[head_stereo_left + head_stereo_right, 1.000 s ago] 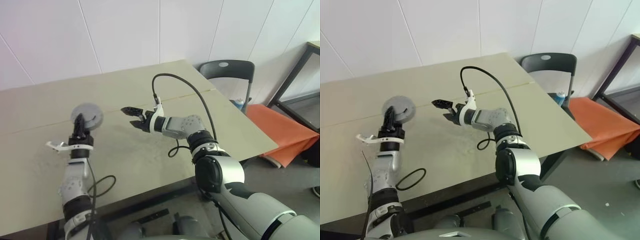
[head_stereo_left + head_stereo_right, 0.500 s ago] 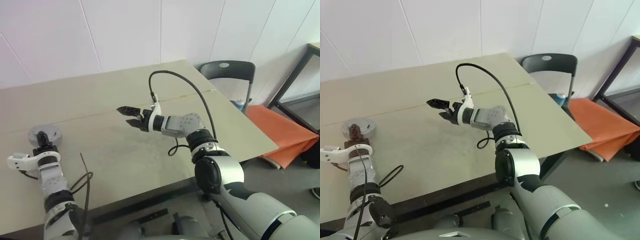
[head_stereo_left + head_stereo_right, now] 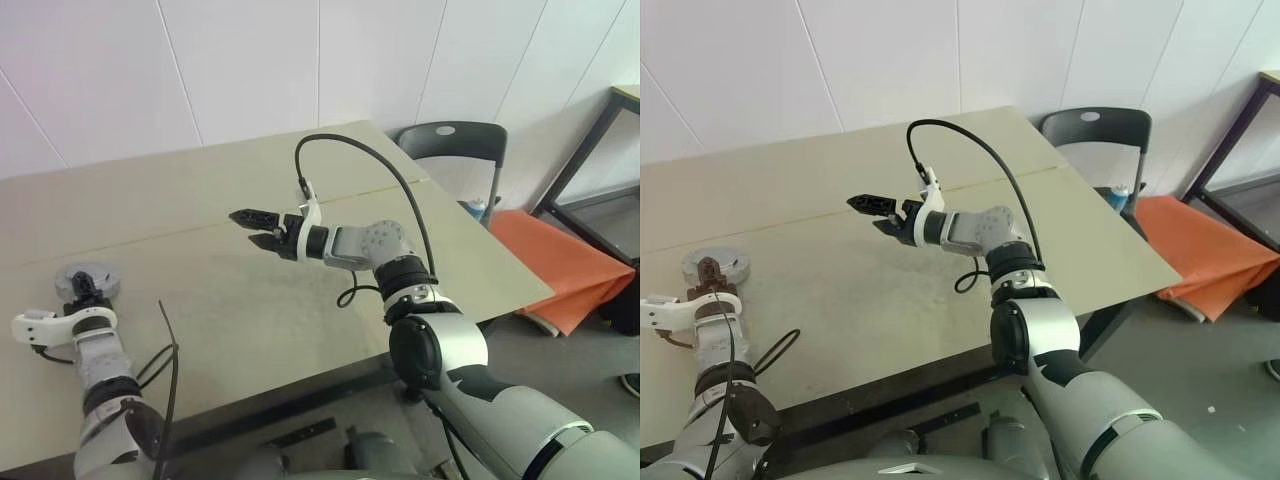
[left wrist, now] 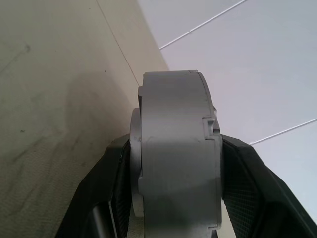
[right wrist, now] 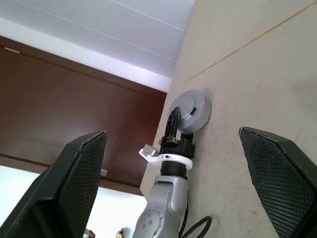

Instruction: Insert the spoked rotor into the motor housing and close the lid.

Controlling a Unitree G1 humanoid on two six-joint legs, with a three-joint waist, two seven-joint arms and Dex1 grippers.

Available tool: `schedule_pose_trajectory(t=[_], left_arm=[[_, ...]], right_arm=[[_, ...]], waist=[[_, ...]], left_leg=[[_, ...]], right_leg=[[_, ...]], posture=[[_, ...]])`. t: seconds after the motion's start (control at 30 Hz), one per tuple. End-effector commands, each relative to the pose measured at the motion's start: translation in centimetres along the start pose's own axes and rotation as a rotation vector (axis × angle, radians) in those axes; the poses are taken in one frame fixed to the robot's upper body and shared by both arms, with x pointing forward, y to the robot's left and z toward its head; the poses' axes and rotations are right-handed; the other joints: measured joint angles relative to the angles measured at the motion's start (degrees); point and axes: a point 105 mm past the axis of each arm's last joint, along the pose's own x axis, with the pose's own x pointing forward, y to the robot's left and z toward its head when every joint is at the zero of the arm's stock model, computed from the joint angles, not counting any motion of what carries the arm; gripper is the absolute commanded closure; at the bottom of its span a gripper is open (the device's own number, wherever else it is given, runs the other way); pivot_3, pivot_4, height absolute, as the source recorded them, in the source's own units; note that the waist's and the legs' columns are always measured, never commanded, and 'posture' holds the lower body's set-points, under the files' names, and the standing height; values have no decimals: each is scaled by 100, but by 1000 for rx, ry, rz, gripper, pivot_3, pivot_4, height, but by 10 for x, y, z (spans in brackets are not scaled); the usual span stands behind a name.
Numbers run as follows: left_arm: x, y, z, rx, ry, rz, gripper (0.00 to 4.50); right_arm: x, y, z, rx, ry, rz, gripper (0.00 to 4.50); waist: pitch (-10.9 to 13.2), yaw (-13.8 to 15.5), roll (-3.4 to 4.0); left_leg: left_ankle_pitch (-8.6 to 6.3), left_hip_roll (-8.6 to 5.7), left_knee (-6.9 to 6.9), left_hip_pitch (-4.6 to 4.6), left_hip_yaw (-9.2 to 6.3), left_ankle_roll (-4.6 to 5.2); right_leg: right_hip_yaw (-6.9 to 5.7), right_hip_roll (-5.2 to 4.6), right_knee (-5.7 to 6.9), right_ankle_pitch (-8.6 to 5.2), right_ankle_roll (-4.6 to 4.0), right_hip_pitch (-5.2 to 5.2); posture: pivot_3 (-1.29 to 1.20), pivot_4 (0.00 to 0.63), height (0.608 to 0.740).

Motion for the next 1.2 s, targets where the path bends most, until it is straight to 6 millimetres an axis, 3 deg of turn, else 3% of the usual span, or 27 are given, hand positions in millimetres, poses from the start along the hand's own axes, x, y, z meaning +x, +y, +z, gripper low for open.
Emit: schedule_pose_trajectory(t=[0.03, 0.07, 0.3, 0.33, 0.73, 0.83, 0.97, 1.2], left_arm=[[5, -5, 16, 53, -48, 5, 2222], [5, -5, 15, 62, -41, 8, 2222], [2, -8, 6, 100, -21, 47, 118], [2, -8, 6, 107, -22, 53, 40], [-2, -2, 3, 236, 26, 263, 40], [-14, 5, -6, 297, 73, 353, 40], [-35, 0, -23, 345, 138, 367, 40], [-72, -29, -59, 407, 332, 155, 40]], right_arm=[[11, 17, -5, -9, 8, 74, 37], [11, 16, -5, -12, 8, 71, 37], [13, 16, -6, -30, 15, 59, 0], [13, 16, -5, -33, 17, 58, 0], [14, 12, -4, -57, 19, 38, 0], [15, 11, -4, -61, 18, 35, 0], [15, 11, -5, -66, 18, 37, 0], [7, -2, -1, -132, -3, -15, 0]], waist=[[0, -1, 0], [0, -1, 0], [-1, -6, 3], [-1, -7, 3], [-2, -13, 2], [-2, -14, 2], [-3, -1, 4], [-7, 58, 19]], left_leg=[[0, 0, 0, 1, 0, 0], [0, 0, 0, 2, 0, 0], [2, 3, 0, 13, 1, -3], [2, 4, 0, 14, 1, -3], [2, 3, 0, 11, 5, -4], [2, 1, 1, 12, 7, -4], [2, 0, 1, 10, 9, -4], [2, -8, 5, 11, 14, -4]], right_leg=[[0, 1, 2, 0, 0, 0], [0, 1, 4, 0, 0, 0], [3, 1, 17, 1, -2, 2], [3, 2, 19, 1, -2, 2], [9, 1, 18, 2, -3, -1], [9, 1, 18, 3, -3, 1], [12, -7, 15, 3, -1, 2], [9, -10, 5, 6, 3, 15]], posture=[[0, 0, 740], [0, 0, 740], [0, 0, 740], [0, 0, 740], [0, 0, 740], [0, 0, 740], [0, 0, 740], [0, 0, 740]])
